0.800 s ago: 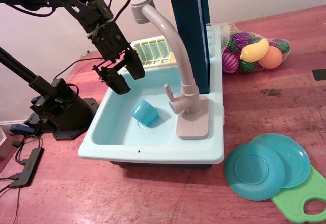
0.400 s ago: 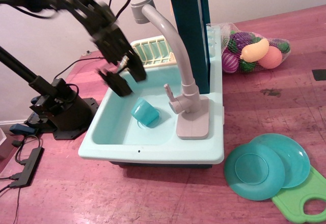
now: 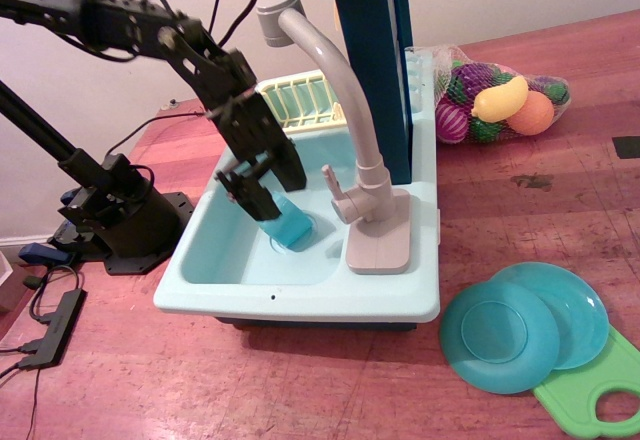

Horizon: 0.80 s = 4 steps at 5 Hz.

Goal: Flip cup upright

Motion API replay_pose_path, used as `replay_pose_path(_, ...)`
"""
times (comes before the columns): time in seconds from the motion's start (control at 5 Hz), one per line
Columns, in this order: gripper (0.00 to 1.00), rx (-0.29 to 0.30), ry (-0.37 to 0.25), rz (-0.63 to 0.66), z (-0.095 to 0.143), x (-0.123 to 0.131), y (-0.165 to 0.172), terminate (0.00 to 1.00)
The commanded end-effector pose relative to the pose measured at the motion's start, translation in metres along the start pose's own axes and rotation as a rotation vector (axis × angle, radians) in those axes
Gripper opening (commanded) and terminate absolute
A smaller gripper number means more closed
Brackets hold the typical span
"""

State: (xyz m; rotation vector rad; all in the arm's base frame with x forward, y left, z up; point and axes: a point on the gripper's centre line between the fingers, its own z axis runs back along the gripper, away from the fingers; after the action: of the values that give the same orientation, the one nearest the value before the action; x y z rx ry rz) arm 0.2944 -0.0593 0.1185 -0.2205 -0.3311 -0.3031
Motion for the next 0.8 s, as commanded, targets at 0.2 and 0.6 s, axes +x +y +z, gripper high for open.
replay_pose_path(0.2, 1.0, -0.012, -0.007, -0.032, -0.01, -0.01, 0.003, 0.0)
replay_pose_path(0.6, 0.0, 0.011, -0.047, -0.049, 0.01, -0.01, 0.003, 0.0)
